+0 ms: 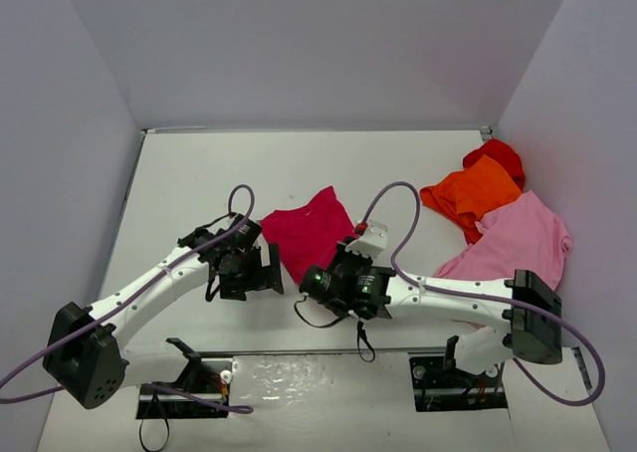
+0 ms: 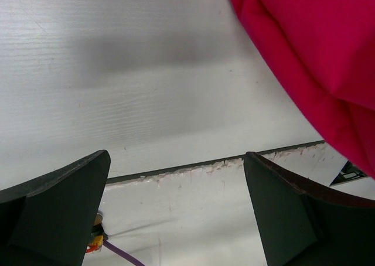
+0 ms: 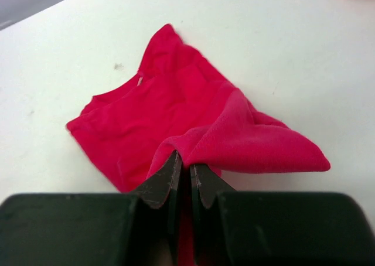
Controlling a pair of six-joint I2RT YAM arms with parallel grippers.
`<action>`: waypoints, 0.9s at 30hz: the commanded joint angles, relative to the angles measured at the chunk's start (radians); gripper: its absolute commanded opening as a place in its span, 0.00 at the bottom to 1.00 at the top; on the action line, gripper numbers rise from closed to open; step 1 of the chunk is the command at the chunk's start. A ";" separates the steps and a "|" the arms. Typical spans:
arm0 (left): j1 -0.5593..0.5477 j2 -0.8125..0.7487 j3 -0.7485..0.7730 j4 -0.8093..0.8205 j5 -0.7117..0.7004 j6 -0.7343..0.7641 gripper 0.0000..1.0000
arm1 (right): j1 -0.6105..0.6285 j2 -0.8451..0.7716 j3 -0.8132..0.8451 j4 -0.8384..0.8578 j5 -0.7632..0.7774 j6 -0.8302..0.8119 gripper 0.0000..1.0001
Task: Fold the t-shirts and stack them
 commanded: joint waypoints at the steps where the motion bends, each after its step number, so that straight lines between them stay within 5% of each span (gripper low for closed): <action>1: -0.001 -0.016 0.035 0.024 0.010 0.011 0.97 | -0.070 0.055 0.075 0.123 0.114 -0.224 0.00; 10: -0.001 -0.014 0.037 0.027 0.011 0.012 0.97 | -0.294 0.132 0.063 0.650 -0.231 -0.651 0.00; 27: 0.000 0.020 0.033 0.057 0.029 0.018 0.97 | -0.420 0.580 0.395 0.907 -0.667 -0.872 0.05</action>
